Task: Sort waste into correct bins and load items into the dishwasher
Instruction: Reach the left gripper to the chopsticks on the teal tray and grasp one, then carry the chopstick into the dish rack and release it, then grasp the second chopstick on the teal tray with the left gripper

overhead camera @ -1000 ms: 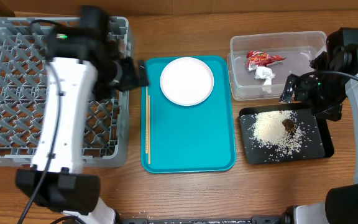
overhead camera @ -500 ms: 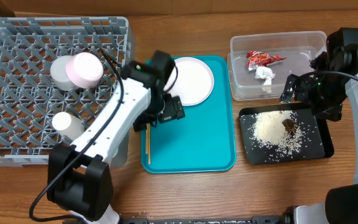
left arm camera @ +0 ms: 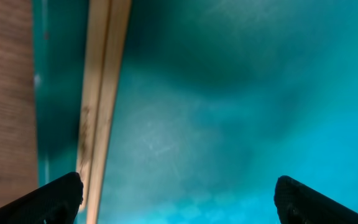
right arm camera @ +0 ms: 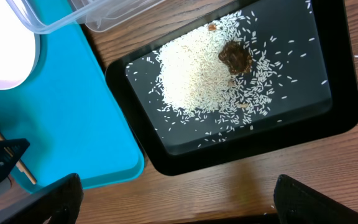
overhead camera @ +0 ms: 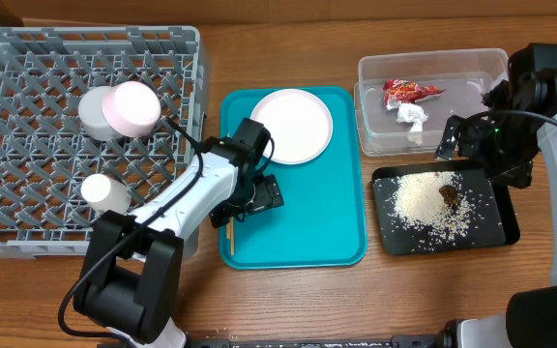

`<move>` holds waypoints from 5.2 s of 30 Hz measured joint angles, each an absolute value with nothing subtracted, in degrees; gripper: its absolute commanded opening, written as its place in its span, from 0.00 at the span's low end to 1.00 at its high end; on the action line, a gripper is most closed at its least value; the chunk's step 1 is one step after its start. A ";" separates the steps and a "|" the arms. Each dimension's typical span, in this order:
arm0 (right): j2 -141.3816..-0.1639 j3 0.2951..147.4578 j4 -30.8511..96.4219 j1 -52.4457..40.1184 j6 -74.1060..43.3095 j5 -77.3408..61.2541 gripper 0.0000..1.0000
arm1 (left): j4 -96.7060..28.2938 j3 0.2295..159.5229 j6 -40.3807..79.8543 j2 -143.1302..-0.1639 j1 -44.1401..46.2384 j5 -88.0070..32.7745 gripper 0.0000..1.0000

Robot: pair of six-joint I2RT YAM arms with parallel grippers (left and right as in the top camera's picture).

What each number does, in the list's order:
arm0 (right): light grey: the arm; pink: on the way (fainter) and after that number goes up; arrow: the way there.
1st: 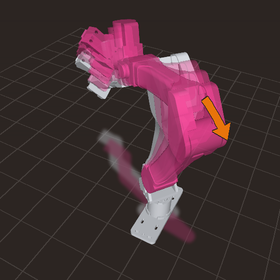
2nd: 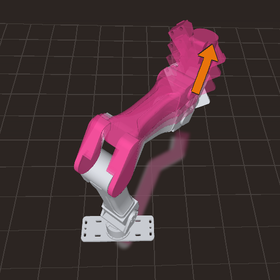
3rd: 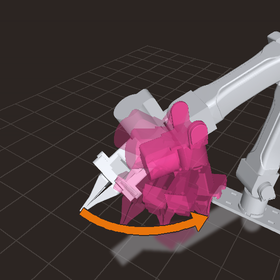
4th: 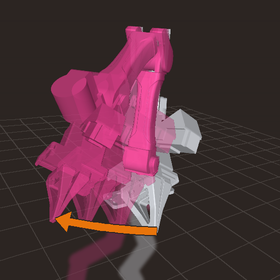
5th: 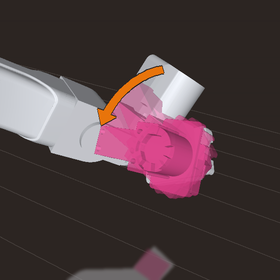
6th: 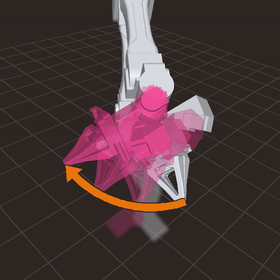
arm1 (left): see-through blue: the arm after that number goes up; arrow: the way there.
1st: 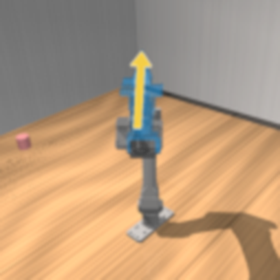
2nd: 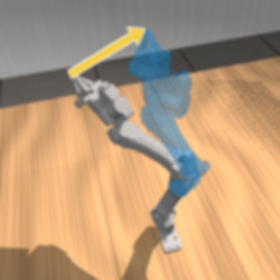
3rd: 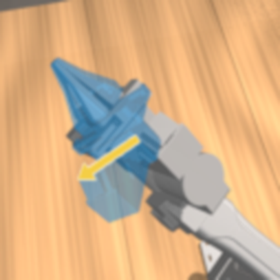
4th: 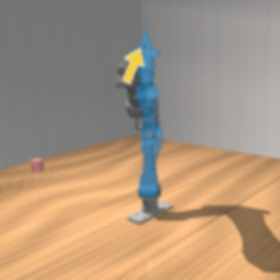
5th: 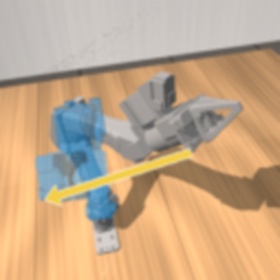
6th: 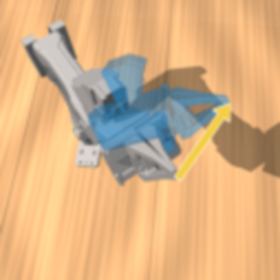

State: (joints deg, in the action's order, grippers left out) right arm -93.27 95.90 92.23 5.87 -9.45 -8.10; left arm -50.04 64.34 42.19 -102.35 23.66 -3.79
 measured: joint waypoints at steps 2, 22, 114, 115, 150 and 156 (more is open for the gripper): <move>-93.27 95.90 92.20 5.87 -9.43 -8.10 1.00 | -48.12 63.29 41.32 -102.35 23.66 -3.70 1.00; -93.27 95.90 92.23 5.87 -9.45 -8.12 1.00 | -42.65 61.95 33.08 -103.22 24.43 -2.09 1.00; -93.27 95.90 92.68 5.87 -9.47 -8.10 1.00 | -52.97 70.74 19.53 -106.34 22.59 -0.75 0.04; -93.27 95.90 92.71 5.87 -9.43 -8.10 1.00 | -53.45 70.76 19.46 -103.90 22.20 -0.16 0.04; -93.27 95.90 92.82 5.87 -9.45 -8.12 1.00 | -47.90 78.54 2.76 -93.89 -0.03 5.58 0.50; -93.27 95.90 92.77 5.87 -9.43 -8.10 1.00 | -53.80 81.95 6.33 -93.78 1.96 -2.39 0.49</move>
